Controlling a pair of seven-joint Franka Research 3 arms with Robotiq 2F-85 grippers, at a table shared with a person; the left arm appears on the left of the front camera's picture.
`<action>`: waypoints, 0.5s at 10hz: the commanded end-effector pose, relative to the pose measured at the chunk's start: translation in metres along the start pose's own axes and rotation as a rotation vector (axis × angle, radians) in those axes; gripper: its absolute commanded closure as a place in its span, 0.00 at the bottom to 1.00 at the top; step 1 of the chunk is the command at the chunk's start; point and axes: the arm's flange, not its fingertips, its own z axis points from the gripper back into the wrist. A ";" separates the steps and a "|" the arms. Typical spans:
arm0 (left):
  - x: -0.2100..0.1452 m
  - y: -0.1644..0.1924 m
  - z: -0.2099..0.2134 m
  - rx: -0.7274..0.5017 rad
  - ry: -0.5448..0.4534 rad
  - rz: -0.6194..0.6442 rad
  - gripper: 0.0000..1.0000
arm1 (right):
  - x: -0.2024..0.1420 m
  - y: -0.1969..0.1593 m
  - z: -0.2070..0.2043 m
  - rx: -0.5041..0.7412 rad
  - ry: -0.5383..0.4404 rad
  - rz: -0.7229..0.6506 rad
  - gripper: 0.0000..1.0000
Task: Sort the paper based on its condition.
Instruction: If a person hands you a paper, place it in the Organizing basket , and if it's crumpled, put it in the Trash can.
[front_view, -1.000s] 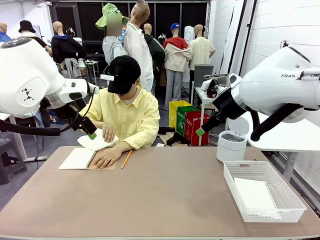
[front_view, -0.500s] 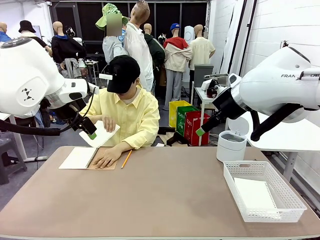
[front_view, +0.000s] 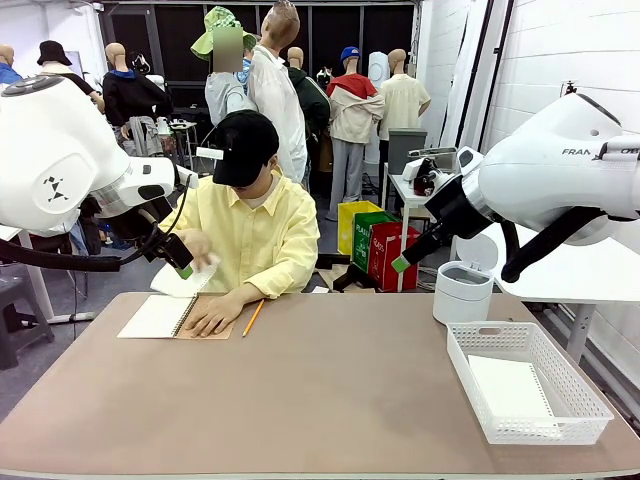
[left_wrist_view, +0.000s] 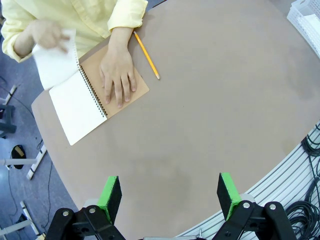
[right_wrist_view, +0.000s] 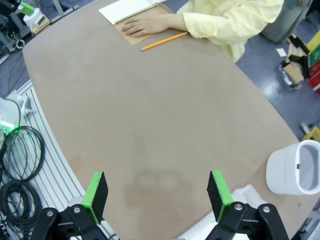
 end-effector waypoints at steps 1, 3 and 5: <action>-0.001 0.001 -0.001 -0.003 -0.009 0.001 0.00 | 0.000 0.000 0.000 -0.001 0.001 0.001 0.00; -0.001 0.001 -0.001 -0.003 -0.009 0.001 0.00 | 0.000 0.000 0.000 -0.001 0.001 0.001 0.00; -0.001 0.001 -0.001 -0.003 -0.009 0.001 0.00 | 0.000 0.000 0.000 -0.001 0.001 0.001 0.00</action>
